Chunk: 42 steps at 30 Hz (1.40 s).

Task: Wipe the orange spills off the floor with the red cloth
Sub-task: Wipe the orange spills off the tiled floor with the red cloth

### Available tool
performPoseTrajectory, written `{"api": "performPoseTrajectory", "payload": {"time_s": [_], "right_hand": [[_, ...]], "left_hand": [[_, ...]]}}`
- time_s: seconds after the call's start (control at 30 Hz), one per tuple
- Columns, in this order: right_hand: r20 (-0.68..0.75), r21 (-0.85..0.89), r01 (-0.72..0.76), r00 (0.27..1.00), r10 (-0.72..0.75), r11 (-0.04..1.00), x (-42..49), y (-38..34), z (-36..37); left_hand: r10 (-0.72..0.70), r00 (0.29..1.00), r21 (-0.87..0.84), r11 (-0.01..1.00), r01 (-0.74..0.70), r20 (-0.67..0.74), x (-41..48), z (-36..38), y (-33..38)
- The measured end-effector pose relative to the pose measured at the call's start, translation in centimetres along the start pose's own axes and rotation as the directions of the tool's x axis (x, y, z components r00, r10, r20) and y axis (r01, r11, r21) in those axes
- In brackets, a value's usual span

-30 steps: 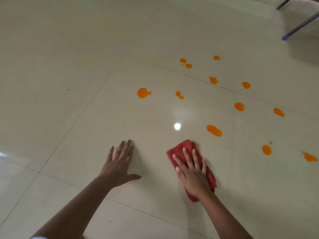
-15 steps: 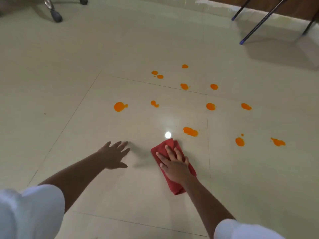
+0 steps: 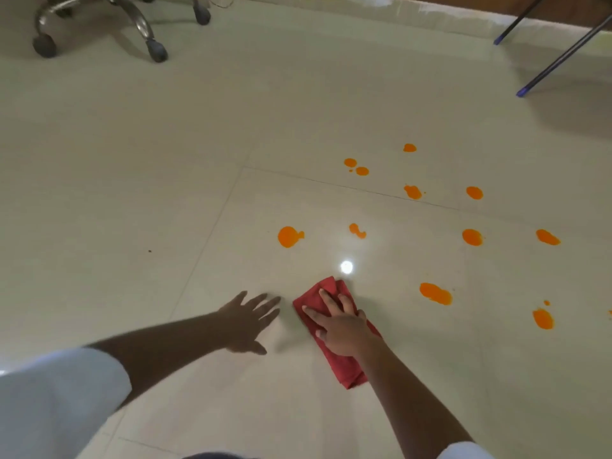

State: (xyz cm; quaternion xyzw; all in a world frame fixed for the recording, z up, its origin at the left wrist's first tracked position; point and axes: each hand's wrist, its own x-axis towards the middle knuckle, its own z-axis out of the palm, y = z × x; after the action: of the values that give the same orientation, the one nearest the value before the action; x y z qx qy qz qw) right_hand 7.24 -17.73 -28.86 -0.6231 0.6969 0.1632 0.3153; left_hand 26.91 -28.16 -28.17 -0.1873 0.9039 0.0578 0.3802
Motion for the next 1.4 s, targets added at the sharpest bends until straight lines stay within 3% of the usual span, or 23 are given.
{"api": "performPoseTrajectory", "payload": {"time_s": [0.1,0.27,0.4,0.47,0.53,0.6,0.73,0.83,0.9,0.97,1.07,1.1,1.17,1.27,1.33,1.4], "right_hand": [[0.007,0.039,0.005,1.000,-0.006,0.999,0.7,-2.9,-0.1],[-0.004,-0.094,0.099,0.995,-0.099,0.991,0.0,-5.7,2.0],[-0.249,-0.218,0.137,0.950,-0.191,0.966,0.9,-6.4,2.4],[-0.276,-0.190,0.159,0.938,-0.209,0.969,3.8,-7.8,1.3],[-0.341,-0.173,0.186,0.910,-0.236,0.967,8.5,-9.7,-0.2],[-0.411,-0.096,0.152,0.894,-0.178,0.984,12.8,-10.6,-2.9],[-0.426,0.047,-0.112,0.897,0.122,0.993,17.0,-6.7,-6.5],[-0.470,0.197,-0.278,0.815,0.340,0.940,14.1,-4.6,-4.5],[-0.541,0.185,-0.207,0.795,0.275,0.961,10.4,-6.8,-1.2],[-0.526,0.123,-0.023,0.846,0.085,0.992,9.3,-9.1,0.7],[-0.527,-0.101,0.167,0.827,-0.195,0.981,14.5,-8.7,-3.2],[-0.493,-0.117,0.154,0.848,-0.192,0.981,16.5,-7.5,-5.2],[-0.503,-0.055,-0.019,0.864,-0.011,0.998,18.8,-3.6,-8.0],[-0.567,0.173,-0.211,0.778,0.272,0.962,15.8,0.1,-5.9],[-0.627,0.163,-0.212,0.732,0.267,0.964,11.6,-2.7,-2.6],[-0.595,0.096,-0.045,0.798,0.094,0.994,10.0,-7.1,0.4]], "left_hand": [[-0.088,0.993,-0.119,0.990,0.079,-0.080,-1.6,1.9,-1.3],[-0.292,0.948,-0.364,0.903,0.228,-0.129,-3.6,4.9,-2.3],[-0.305,0.934,-0.379,0.899,0.219,-0.186,-2.7,6.3,-3.9],[-0.307,0.930,-0.404,0.891,0.208,-0.199,-1.7,6.2,-4.7],[-0.405,0.891,-0.509,0.822,0.255,-0.207,-0.4,6.3,-5.8],[-0.462,0.864,-0.558,0.779,0.286,-0.201,0.0,5.6,-7.4],[-0.419,0.879,-0.498,0.826,0.264,-0.229,0.8,5.5,-9.3],[-0.431,0.869,-0.542,0.803,0.248,-0.242,1.3,5.3,-8.9],[-0.458,0.860,-0.590,0.767,0.253,-0.226,2.0,4.8,-8.1],[-0.479,0.851,-0.615,0.743,0.264,-0.214,2.9,4.3,-7.7],[-0.480,0.850,-0.601,0.752,0.272,-0.216,3.7,4.1,-7.9],[-0.479,0.850,-0.602,0.752,0.270,-0.218,3.7,4.3,-8.1],[-0.485,0.847,-0.618,0.740,0.264,-0.218,3.6,4.5,-8.2],[-0.475,0.857,-0.623,0.736,0.265,-0.197,3.4,4.1,-8.2],[-0.477,0.858,-0.628,0.731,0.268,-0.190,3.4,3.7,-8.2],[-0.466,0.863,-0.628,0.735,0.257,-0.192,3.2,3.4,-8.1]]}}
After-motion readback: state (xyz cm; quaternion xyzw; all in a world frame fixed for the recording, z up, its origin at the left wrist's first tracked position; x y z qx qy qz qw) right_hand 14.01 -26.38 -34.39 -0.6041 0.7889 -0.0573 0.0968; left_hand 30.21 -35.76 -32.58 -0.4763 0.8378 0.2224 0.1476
